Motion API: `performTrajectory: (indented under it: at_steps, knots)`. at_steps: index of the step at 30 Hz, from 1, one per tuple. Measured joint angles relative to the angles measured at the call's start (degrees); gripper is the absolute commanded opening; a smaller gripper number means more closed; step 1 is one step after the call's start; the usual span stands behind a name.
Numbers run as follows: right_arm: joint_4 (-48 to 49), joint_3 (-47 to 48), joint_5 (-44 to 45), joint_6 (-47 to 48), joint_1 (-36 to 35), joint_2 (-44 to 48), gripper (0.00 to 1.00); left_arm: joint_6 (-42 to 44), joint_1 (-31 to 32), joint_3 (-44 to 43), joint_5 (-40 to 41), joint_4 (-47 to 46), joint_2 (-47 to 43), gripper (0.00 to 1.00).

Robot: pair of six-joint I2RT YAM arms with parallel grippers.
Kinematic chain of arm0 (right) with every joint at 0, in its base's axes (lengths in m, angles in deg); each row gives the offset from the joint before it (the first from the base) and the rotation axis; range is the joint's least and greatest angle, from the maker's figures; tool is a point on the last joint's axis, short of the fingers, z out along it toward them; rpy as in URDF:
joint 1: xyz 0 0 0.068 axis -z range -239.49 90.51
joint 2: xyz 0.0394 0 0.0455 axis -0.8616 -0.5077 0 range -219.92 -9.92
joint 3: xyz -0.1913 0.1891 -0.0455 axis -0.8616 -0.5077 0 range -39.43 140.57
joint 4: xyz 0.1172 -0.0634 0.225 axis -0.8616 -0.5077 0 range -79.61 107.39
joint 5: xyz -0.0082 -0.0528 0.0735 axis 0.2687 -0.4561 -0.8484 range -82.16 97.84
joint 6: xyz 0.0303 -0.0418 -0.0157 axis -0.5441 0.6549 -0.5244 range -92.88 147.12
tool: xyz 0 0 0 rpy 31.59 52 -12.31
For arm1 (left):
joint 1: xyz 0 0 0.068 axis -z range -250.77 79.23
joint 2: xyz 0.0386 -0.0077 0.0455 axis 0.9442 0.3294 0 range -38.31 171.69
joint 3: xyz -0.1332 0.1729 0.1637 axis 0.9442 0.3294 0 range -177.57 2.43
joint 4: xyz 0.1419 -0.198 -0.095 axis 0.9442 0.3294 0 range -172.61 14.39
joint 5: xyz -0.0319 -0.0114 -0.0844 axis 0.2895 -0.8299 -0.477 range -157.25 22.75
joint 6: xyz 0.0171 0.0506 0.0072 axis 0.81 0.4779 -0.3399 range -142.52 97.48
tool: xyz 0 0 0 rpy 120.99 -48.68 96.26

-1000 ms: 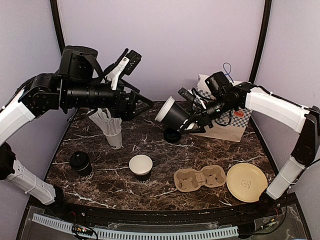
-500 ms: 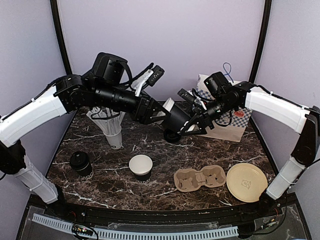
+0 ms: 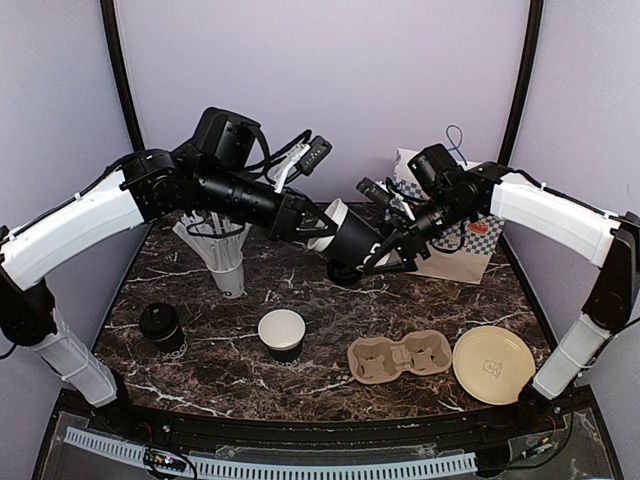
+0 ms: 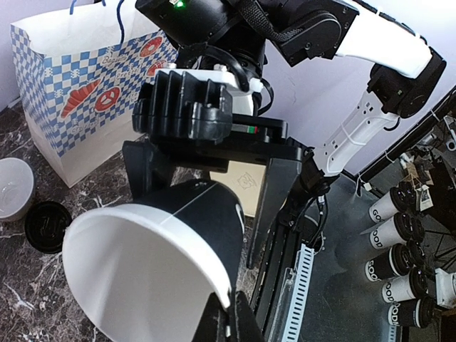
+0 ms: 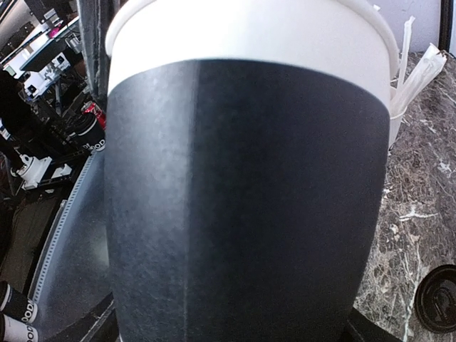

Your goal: Pack the takeout coffee

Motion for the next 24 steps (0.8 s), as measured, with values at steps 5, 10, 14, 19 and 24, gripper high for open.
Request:
performTrajectory:
  at_steps: [5,10,14,19,24]
  knots:
    - [-1.6,0.3,-0.7,2.0,0.0,0.0,0.98,0.8,0.0,-2.2,2.2,3.5,-0.4,0.00]
    - [-2.3,-0.6,-0.7,3.5,0.1,0.0,0.97,3.3,0.0,-10.9,13.4,11.6,-2.6,0.00]
    - [-2.1,-1.9,-0.5,3.0,0.1,0.0,0.95,5.2,0.0,-21.3,29.1,18.9,-5.7,0.00]
    - [-1.6,-2.3,-0.3,2.2,0.1,0.0,0.93,3.9,-6.4,-30.7,47.0,29.2,-7.7,0.00]
    - [-0.8,-3.3,-0.1,1.5,0.0,0.0,0.93,0.3,-24.4,-29.6,52.9,37.2,-7.0,0.00]
